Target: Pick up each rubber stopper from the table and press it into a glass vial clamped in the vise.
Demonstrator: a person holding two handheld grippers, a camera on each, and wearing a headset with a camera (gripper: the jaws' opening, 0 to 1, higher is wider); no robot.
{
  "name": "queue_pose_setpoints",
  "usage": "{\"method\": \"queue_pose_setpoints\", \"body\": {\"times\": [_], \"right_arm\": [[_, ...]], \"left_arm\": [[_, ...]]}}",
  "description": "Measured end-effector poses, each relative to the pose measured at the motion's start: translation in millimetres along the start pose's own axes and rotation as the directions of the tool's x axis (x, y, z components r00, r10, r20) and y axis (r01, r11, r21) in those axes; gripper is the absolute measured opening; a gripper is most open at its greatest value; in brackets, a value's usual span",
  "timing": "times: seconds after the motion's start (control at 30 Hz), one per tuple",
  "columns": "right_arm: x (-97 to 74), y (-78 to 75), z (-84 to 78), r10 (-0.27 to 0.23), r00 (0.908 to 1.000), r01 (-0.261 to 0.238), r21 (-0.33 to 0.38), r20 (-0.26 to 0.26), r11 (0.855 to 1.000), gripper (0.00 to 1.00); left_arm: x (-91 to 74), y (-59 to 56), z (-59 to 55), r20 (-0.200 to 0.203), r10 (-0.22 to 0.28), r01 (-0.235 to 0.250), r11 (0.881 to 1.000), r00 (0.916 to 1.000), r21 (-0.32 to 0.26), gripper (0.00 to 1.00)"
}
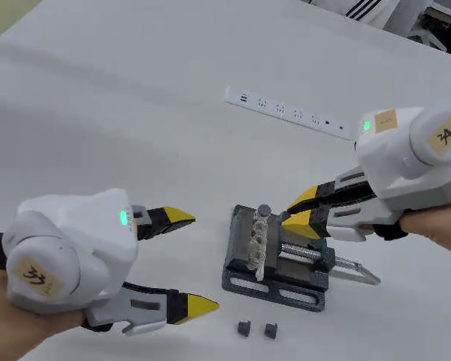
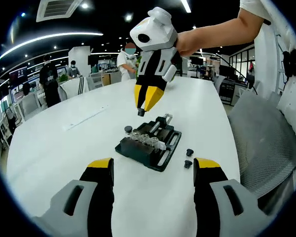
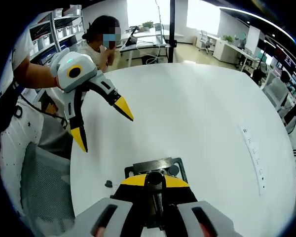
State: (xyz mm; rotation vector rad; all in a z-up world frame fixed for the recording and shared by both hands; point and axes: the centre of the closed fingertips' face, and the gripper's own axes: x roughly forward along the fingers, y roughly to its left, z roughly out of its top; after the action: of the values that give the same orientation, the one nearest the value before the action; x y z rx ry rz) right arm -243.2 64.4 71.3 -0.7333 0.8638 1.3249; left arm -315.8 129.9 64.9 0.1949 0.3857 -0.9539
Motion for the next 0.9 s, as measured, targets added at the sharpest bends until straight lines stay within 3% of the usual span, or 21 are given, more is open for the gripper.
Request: {"method": "queue_pose_setpoints", "body": {"times": [0.4,0.53,0.9], "right_arm": [[29.2,-3.6,-7.7,0.039,0.9945,-0.039,-0.004,-0.098,0.999,0.06],[31.0,-4.2,-10.7,0.045,0.9922,-0.046,0.0,-0.116,0.999,0.06],[33.6,-6.4,-15.4,0.048,0.9885,-0.048,0.003,-0.144,0.999,0.06]], "left_arm": [[6.8,6.0,-8.6,0.018,0.011,-0.01,1.0,0.9998,-0.03,0.75],[8.8,9.0,-11.1,0.026,0.02,-0.019,0.999,0.9995,-0.037,0.8],[12.9,5.2,-12.9,0.037,0.005,-0.003,0.999,0.9993,-0.044,0.8]]}}
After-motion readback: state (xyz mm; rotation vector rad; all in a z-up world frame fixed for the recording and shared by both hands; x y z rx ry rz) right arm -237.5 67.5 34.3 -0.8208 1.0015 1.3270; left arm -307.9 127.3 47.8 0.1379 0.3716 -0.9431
